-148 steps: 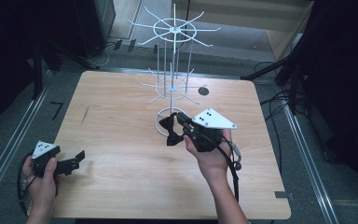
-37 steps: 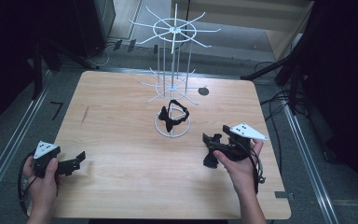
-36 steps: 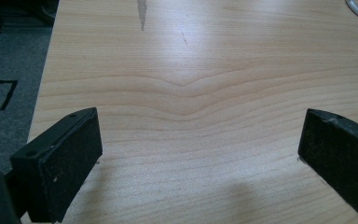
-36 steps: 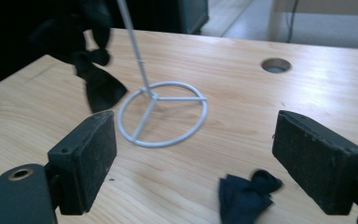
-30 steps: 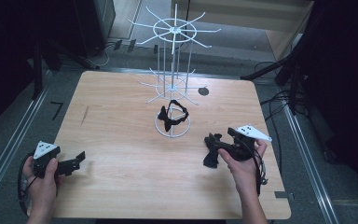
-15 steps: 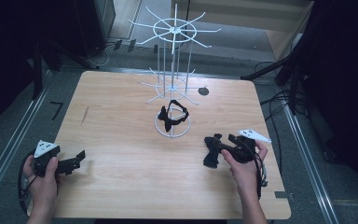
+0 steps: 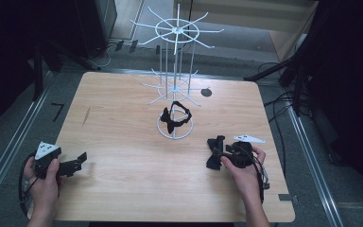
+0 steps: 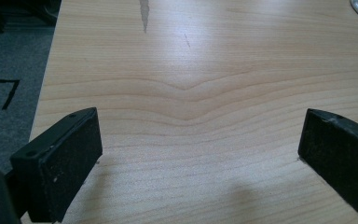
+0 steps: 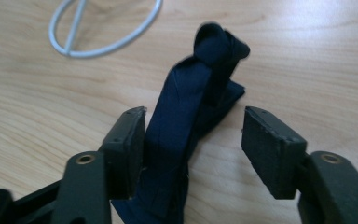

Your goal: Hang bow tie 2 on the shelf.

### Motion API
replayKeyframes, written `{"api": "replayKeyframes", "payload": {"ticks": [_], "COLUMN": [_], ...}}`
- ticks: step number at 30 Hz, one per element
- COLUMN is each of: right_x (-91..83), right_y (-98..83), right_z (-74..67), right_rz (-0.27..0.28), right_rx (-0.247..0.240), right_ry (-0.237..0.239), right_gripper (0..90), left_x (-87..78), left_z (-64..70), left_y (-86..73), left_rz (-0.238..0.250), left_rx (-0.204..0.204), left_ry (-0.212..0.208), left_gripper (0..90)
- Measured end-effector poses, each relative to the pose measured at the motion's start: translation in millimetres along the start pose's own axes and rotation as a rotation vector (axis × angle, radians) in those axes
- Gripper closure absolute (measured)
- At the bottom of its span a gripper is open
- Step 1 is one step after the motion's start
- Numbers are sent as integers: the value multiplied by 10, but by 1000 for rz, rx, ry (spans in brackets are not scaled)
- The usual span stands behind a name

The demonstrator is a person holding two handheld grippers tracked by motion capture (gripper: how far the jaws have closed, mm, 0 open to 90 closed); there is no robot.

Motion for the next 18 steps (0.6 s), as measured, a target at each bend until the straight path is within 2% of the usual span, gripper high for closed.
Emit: {"api": "replayKeyframes", "payload": {"ticks": [4,8,14,18], "right_x": [-32,-84,-178,-280], "right_y": [10,32,67,120], "right_z": [39,45,-4,-105], "right_rz": [15,34,77,145], "right_rx": [14,27,29,6], "right_ry": [-8,41,83,118], "right_gripper": [583,752,791,797], "left_x": [-10,-10,-10,-10], "left_z": [-4,-10,-8,-9], "left_y": [-5,-6,-6,-6], "left_rz": [6,4,4,4], "left_rx": [-4,-6,-8,-8], "left_ry": [3,2,6,5], "left_gripper": [0,0,0,0]}}
Point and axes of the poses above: each handheld gripper's, and its own axes: x roughly forward along the jaws, y roughly out of its top, z roughly to its right, the point moved 1 cm from there along x, roughly forward along the jaws, and after that the axes turned 10 degrees about x, right-handed, at the moved point
